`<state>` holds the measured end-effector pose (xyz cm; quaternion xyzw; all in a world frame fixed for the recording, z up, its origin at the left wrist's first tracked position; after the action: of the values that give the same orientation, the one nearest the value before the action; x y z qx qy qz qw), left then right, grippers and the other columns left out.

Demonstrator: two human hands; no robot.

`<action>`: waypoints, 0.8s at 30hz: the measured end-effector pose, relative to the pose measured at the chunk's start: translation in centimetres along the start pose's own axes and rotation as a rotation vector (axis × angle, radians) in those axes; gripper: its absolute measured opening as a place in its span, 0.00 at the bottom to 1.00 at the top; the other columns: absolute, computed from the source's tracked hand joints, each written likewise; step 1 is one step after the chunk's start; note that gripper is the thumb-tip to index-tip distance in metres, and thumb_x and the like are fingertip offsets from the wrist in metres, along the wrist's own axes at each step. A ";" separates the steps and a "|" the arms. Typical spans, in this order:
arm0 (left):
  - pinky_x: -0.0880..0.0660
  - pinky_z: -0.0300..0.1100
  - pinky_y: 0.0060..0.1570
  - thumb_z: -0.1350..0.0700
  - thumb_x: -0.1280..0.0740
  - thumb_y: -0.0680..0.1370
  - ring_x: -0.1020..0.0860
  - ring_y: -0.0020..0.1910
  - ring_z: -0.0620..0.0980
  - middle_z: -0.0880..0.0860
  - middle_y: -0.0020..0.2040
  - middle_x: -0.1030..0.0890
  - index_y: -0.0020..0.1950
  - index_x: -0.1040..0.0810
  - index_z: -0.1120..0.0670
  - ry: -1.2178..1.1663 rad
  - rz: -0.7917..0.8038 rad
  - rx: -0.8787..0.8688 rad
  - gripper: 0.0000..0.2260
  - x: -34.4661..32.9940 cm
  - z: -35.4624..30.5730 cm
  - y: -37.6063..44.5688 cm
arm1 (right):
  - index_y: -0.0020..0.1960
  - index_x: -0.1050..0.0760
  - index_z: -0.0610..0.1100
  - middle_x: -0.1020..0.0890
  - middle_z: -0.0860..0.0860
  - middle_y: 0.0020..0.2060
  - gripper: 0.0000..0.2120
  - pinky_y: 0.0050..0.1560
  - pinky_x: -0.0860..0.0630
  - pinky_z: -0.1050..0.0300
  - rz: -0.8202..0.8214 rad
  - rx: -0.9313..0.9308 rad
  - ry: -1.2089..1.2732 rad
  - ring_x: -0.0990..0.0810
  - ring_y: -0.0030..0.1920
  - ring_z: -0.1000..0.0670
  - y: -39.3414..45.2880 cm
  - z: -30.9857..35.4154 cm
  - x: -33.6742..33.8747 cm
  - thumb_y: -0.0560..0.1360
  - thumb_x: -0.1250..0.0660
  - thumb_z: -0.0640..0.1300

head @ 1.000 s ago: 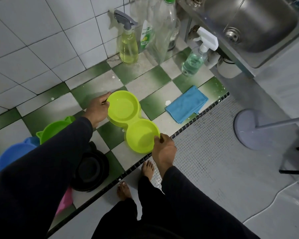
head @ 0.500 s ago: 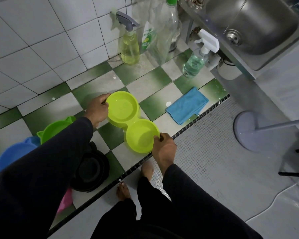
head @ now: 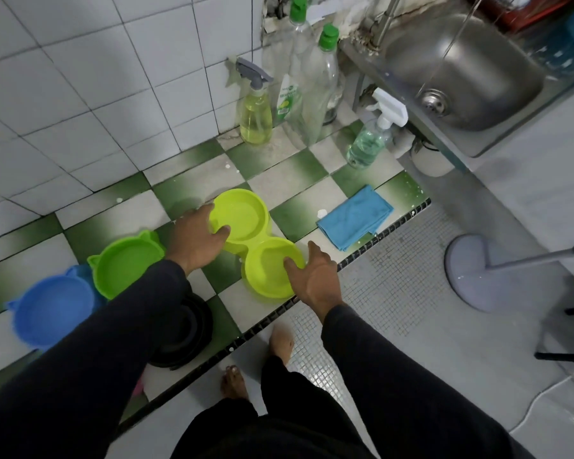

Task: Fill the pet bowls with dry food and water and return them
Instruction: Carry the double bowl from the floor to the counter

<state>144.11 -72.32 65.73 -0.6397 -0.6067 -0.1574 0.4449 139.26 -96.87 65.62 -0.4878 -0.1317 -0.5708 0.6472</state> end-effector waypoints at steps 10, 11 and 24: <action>0.29 0.55 0.69 0.42 0.34 0.81 0.29 0.70 0.61 0.57 0.73 0.26 0.77 0.29 0.52 0.260 -0.089 -0.098 0.27 4.8 -0.1 -9.3 | 0.78 0.38 0.45 0.31 0.42 0.75 0.34 0.75 0.38 0.43 -0.023 0.342 -0.323 0.36 0.75 0.40 -2.3 3.4 3.7 0.79 0.42 0.63; 0.30 0.55 0.70 0.41 0.34 0.81 0.29 0.70 0.61 0.57 0.73 0.26 0.77 0.29 0.53 0.301 -0.112 -0.116 0.28 5.4 0.1 -10.1 | 0.79 0.38 0.46 0.32 0.42 0.76 0.34 0.76 0.40 0.42 -0.039 0.372 -0.355 0.37 0.76 0.39 -2.8 3.7 3.9 0.79 0.42 0.63; 0.38 0.59 0.75 0.35 0.38 0.80 0.32 0.74 0.60 0.55 0.76 0.29 0.79 0.31 0.49 0.473 -0.281 -0.124 0.31 11.2 3.9 -21.1 | 0.80 0.42 0.46 0.37 0.42 0.79 0.36 0.77 0.44 0.40 -0.162 0.583 -0.467 0.40 0.78 0.40 -11.3 9.7 2.7 0.79 0.45 0.65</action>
<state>125.91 -65.03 79.85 -0.5210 -0.5578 -0.3994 0.5079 134.10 -89.51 77.74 -0.3881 -0.4706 -0.4322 0.6642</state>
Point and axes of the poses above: each hand's wrist, its own y-axis towards the middle knuckle, its own x-axis out of the back of the hand, z = x × y, the point moved 1 cm from there along y, towards the middle knuckle
